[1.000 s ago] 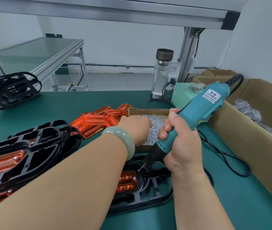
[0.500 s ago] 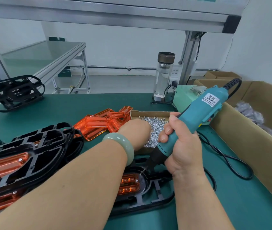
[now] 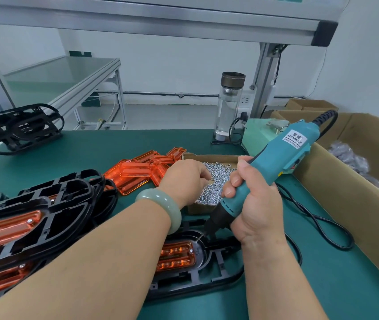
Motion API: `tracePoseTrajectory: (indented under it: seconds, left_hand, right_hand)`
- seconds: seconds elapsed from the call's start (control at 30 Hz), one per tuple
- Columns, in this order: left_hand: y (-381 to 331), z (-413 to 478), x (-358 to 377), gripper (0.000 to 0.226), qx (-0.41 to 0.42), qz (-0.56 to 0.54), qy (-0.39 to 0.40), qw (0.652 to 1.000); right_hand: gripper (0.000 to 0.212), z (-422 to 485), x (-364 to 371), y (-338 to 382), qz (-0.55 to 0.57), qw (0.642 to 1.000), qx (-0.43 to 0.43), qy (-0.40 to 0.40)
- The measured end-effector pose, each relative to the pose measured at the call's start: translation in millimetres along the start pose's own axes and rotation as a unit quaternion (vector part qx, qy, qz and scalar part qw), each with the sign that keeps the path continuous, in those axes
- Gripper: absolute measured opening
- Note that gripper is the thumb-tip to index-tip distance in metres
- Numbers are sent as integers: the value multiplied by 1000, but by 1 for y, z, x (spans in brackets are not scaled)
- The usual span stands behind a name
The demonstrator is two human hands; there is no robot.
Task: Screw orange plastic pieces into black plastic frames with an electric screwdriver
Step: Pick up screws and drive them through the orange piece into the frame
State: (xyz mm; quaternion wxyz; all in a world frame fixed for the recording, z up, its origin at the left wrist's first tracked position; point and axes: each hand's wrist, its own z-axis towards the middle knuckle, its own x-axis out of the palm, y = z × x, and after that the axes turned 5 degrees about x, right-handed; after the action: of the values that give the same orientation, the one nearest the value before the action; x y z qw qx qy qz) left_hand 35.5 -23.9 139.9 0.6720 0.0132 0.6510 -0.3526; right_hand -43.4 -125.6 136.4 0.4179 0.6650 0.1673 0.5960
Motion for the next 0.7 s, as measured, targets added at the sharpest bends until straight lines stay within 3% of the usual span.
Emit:
tracePoseTrajectory:
  seconds: [0.6,0.7]
  left_hand:
    - [1,0,-2,13,-41,-73,-53,995]
    - [1,2,-3,24,-55,-94,-55,993]
  right_hand:
    - [7,-1,0,1,2,1000,3,-2]
    - [7,-2,0,1,2,1000,4,-1]
